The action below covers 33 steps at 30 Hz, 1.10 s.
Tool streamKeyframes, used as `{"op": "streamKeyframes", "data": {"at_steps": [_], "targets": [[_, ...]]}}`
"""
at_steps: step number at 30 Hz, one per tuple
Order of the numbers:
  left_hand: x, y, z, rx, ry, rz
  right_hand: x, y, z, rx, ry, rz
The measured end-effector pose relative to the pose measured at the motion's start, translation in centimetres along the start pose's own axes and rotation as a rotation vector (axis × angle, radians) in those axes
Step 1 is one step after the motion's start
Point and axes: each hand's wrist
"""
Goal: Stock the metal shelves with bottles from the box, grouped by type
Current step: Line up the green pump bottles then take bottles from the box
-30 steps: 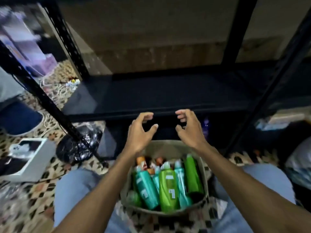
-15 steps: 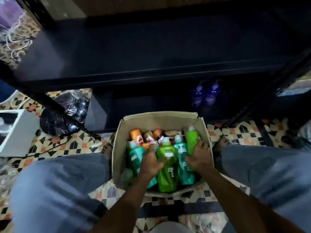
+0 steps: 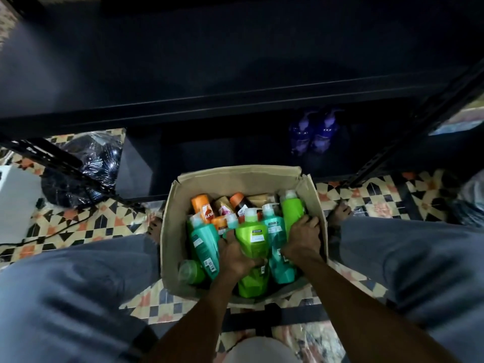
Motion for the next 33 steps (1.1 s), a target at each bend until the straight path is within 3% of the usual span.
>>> {"op": "streamKeyframes", "data": {"at_steps": [9, 15, 19, 27, 33], "targets": [[-1.5, 0.5, -0.1, -0.122, 0.032, -0.017, -0.8, -0.8, -0.6, 0.240, 0.067, -0.054], [-0.7, 0.8, 1.3, -0.265, 0.277, 0.035, -0.9, -1.5, -0.3, 0.387, 0.171, -0.152], [-0.4, 0.3, 1.5, -0.238, 0.355, 0.025, -1.1, -2.0, -1.0, 0.418, 0.136, -0.141], [-1.6, 0.9, 0.0, -0.343, 0.260, -0.002, -0.9, -2.2, -1.5, 0.523, 0.077, -0.161], [-2.6, -0.1, 2.7, -0.478, 0.175, -0.050, -1.7, -2.2, 0.1, 0.838, 0.074, -0.155]]}}
Point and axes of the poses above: each hand's wrist, its own x-axis towards the middle knuckle, its own z-axis out of the back of the hand, y = z × x, and after that the axes turned 11 degrees about x, right-handed
